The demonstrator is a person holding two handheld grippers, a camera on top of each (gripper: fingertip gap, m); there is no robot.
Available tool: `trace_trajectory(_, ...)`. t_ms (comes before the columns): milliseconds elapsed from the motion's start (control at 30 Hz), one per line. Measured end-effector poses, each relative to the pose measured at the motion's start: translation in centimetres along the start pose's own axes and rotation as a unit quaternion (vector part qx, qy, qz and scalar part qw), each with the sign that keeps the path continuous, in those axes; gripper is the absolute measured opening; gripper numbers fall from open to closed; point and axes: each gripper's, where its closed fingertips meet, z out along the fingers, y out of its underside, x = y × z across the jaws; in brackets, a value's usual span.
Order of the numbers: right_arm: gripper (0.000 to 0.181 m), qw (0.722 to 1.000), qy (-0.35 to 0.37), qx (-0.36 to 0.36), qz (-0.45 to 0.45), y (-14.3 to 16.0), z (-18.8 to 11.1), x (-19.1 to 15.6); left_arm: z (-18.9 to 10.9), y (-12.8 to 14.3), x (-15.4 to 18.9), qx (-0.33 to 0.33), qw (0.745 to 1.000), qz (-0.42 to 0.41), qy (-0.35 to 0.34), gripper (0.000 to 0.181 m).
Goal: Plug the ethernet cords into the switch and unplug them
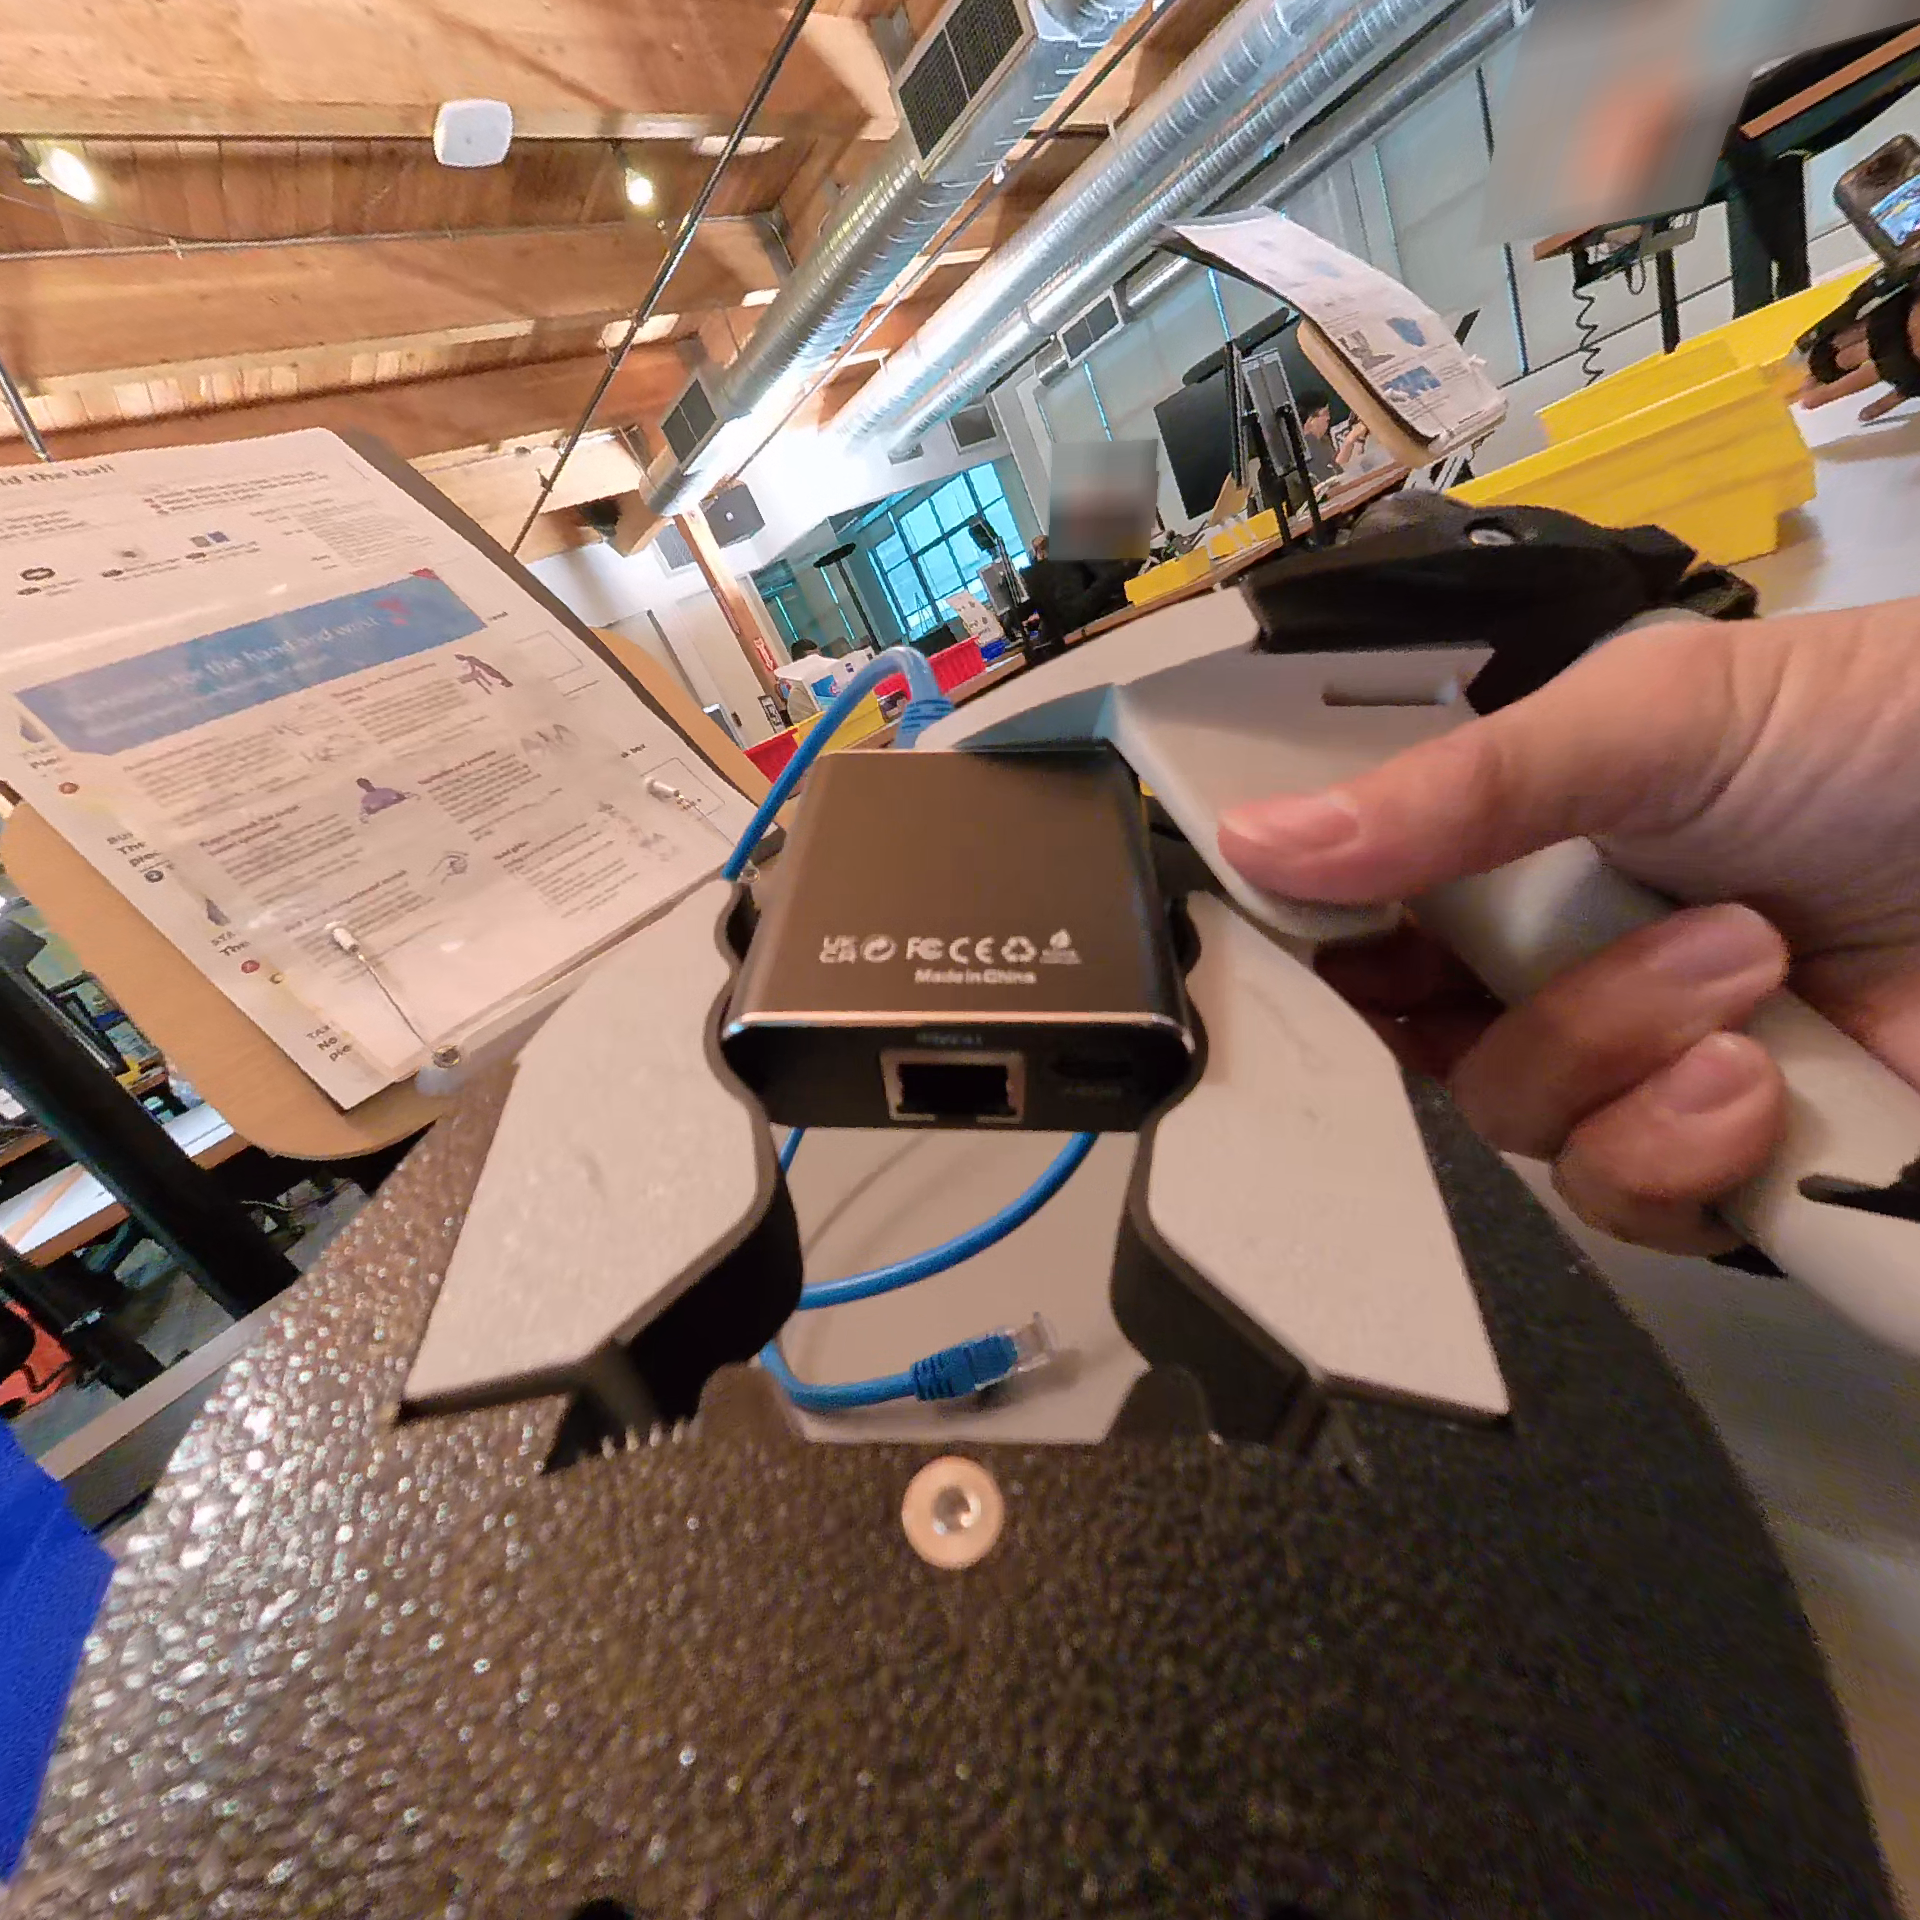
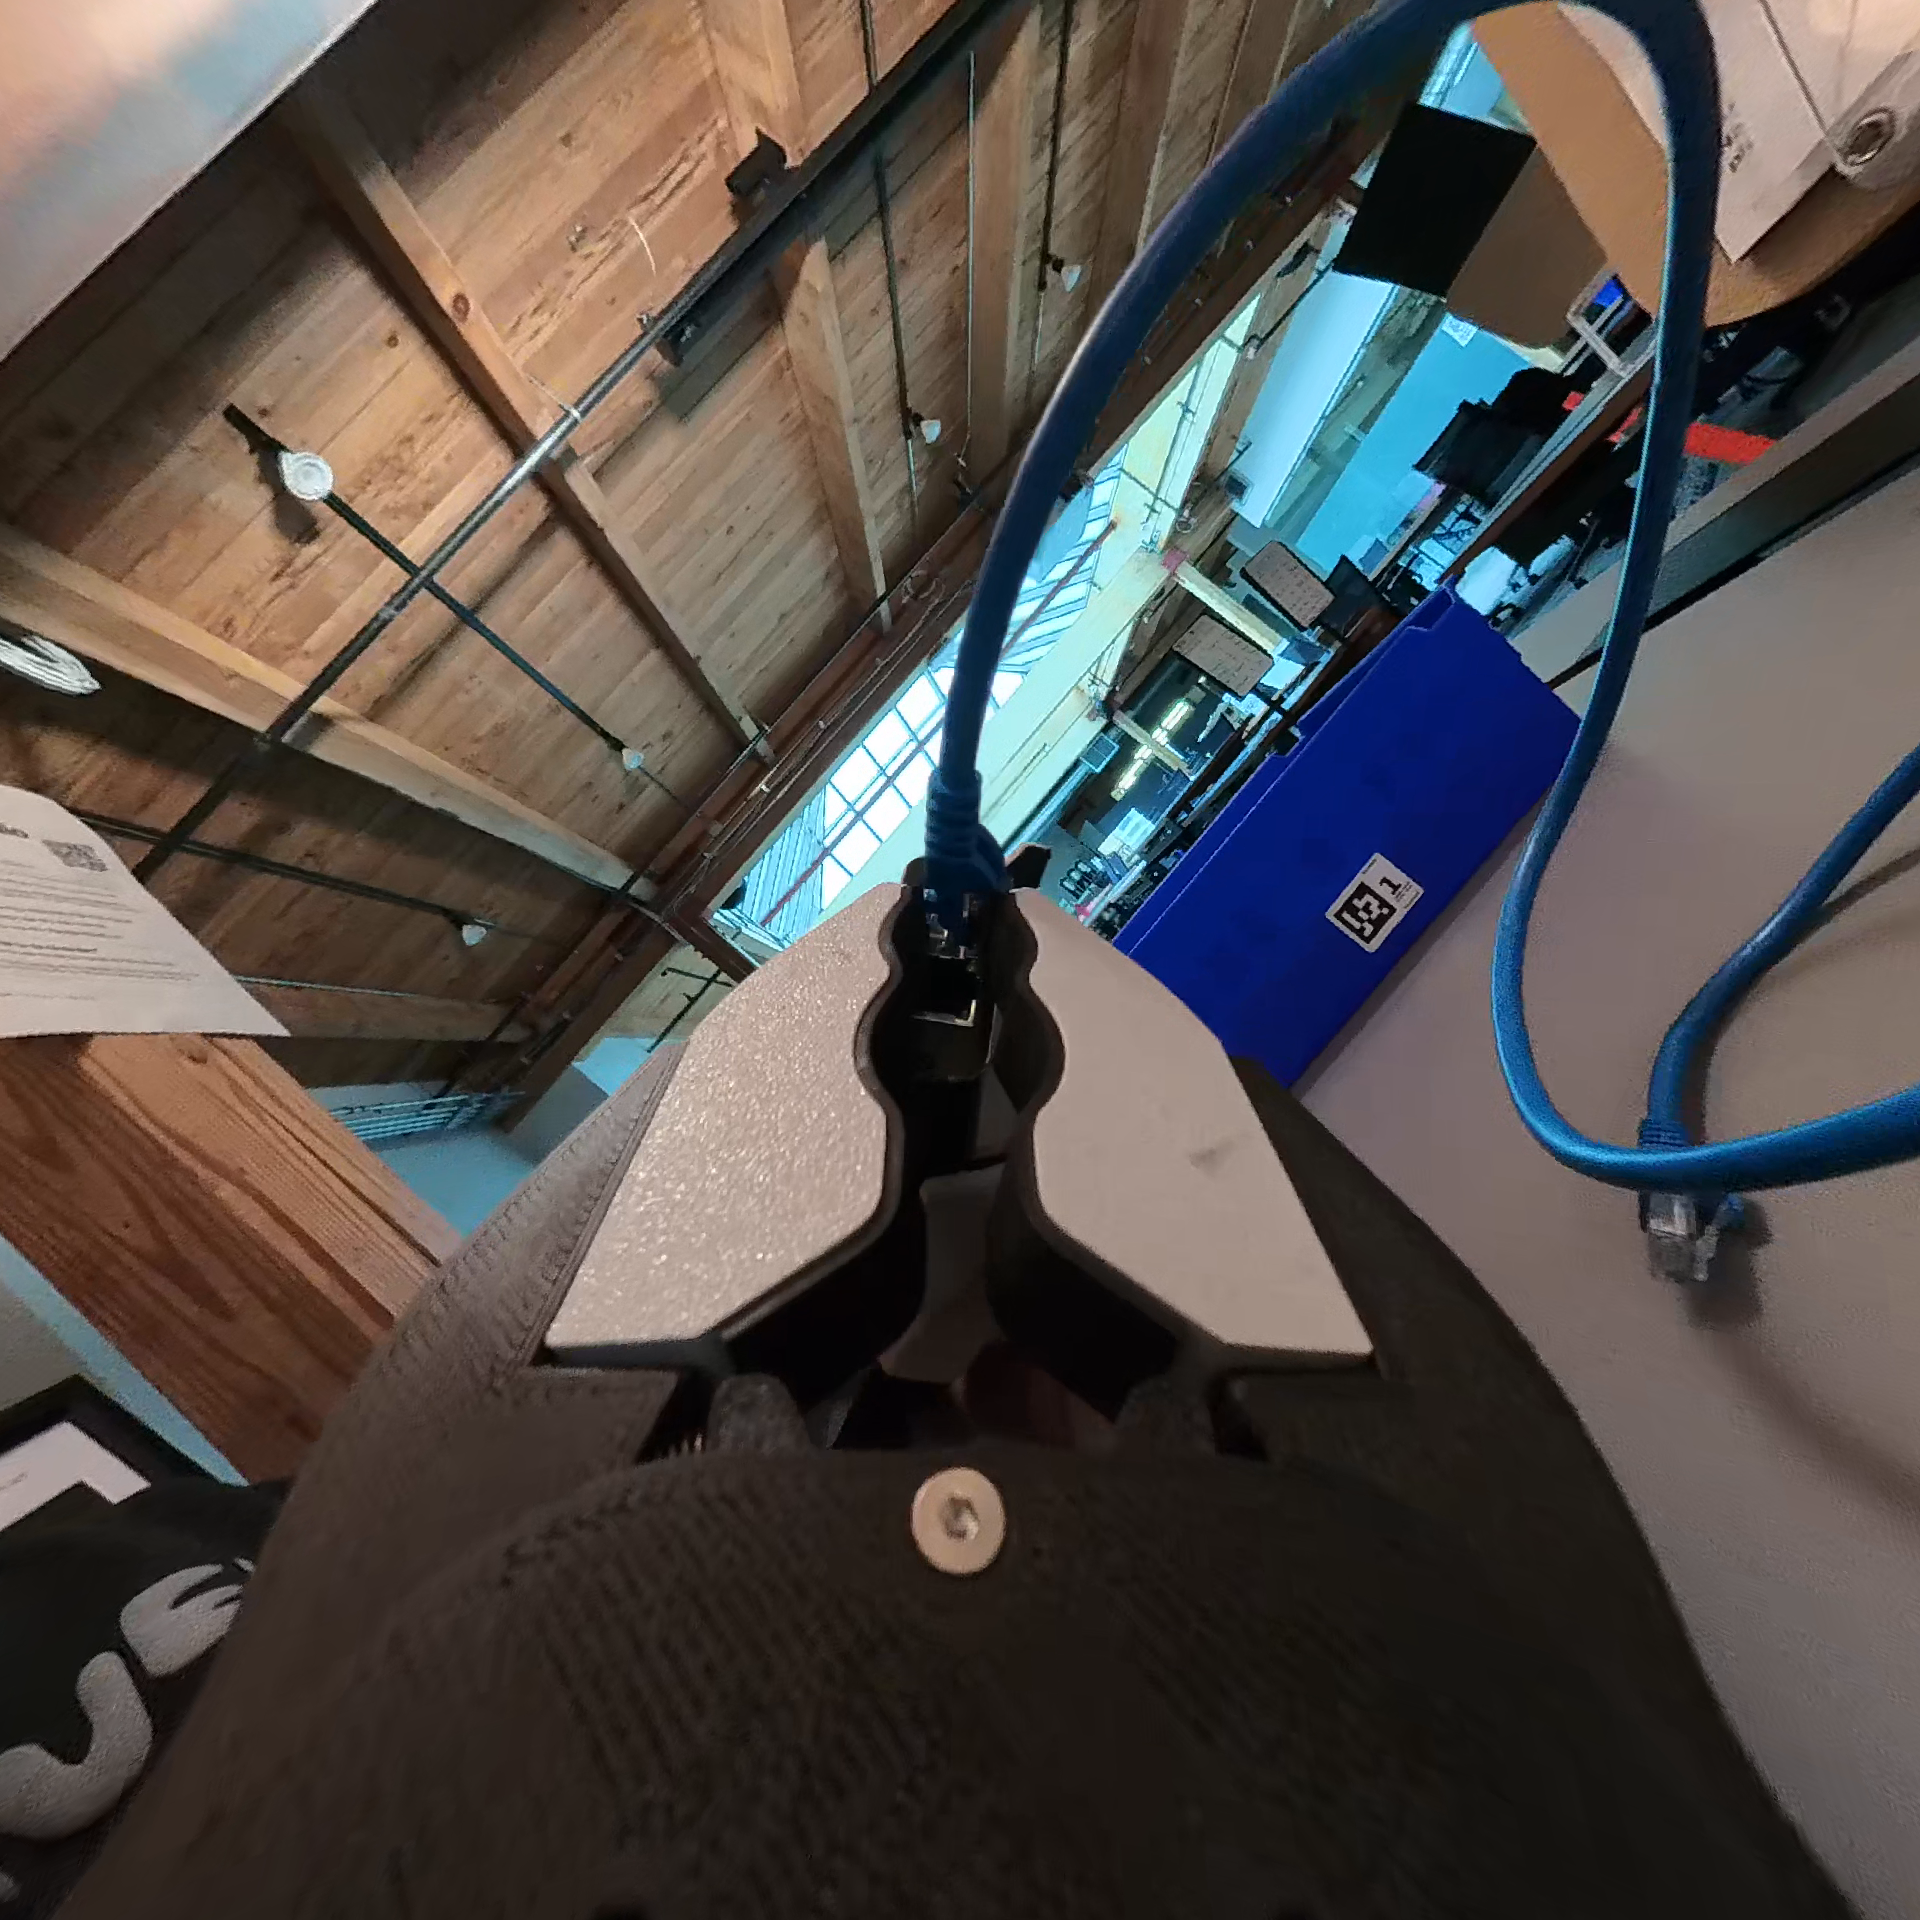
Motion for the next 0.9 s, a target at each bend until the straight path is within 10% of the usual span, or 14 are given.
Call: trace_trajectory(900, 0.013, 1.0, -0.022, 0.005, -0.011, -0.2, 0.7, -0.5, -0.4, -0.5, -0.2, 0.009, 1.0, 0.005, -0.008, 0.074)
